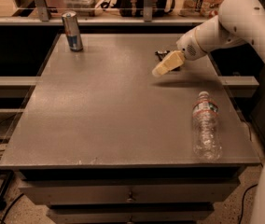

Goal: Move rxbar chocolate near redbull can

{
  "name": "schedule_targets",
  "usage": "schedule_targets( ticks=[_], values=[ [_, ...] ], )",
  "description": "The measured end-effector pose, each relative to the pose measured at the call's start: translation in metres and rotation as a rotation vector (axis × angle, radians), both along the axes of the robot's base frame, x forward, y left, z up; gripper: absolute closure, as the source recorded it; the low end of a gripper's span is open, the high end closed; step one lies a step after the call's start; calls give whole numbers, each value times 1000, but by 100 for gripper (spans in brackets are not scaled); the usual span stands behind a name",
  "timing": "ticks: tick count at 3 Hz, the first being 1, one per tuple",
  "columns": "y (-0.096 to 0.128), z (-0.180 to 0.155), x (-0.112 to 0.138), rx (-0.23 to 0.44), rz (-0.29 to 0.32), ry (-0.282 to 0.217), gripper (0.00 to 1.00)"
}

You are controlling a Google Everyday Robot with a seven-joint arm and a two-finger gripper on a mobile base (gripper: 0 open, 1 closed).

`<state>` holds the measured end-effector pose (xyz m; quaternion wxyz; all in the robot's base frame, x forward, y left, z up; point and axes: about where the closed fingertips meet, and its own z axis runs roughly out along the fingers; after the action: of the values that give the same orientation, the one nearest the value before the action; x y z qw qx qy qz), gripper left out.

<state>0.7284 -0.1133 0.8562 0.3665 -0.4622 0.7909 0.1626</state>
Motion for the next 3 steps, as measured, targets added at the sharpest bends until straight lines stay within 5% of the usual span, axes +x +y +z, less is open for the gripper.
schedule_targets(
  ticks=[1,3],
  values=[
    [-8,-23,18,1,-26,37,0],
    [-26,-28,28,4,-71,41,41]
  ],
)
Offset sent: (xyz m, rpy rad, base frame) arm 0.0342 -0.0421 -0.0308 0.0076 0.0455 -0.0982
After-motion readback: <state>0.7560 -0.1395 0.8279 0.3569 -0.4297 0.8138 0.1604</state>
